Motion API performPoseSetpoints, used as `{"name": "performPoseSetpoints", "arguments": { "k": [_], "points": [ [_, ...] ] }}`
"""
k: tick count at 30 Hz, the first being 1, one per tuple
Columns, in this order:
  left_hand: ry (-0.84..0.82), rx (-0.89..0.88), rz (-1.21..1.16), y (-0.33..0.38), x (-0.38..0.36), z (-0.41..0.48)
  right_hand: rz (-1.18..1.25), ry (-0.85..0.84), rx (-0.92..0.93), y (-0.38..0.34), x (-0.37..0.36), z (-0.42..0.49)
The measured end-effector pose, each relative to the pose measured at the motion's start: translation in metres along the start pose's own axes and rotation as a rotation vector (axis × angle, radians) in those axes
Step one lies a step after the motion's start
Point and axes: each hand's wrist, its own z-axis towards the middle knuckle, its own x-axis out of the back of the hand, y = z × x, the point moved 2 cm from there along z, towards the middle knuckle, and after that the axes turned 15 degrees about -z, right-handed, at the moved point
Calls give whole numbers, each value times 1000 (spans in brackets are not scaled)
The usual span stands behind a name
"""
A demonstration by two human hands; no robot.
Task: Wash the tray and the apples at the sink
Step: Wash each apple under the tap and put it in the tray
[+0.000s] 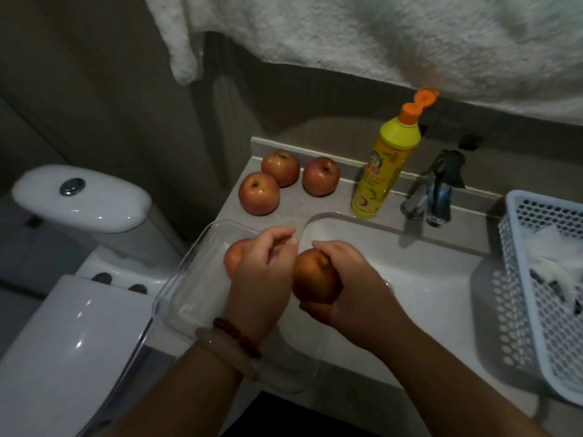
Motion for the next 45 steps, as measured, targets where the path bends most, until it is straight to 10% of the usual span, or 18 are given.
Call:
{"name": "performPoseSetpoints", "arguments": {
  "k": [14, 21, 28, 35, 45],
  "points": [
    [-33, -94, 269, -9, 29, 39, -386, -42, -61, -4, -45, 9],
    [-165, -72, 806, -5, 19, 109, -217, 11, -186, -6, -29, 12],
    [-185, 207, 881, -13, 16, 159, -153, -6, -262, -1, -25, 15],
    [-250, 107, 881, -14, 10, 157, -119, 43, -293, 8, -20, 15],
    [-341, -203, 552, 5, -44, 85, -146, 593, -281, 48, 28, -5]
  ]
}}
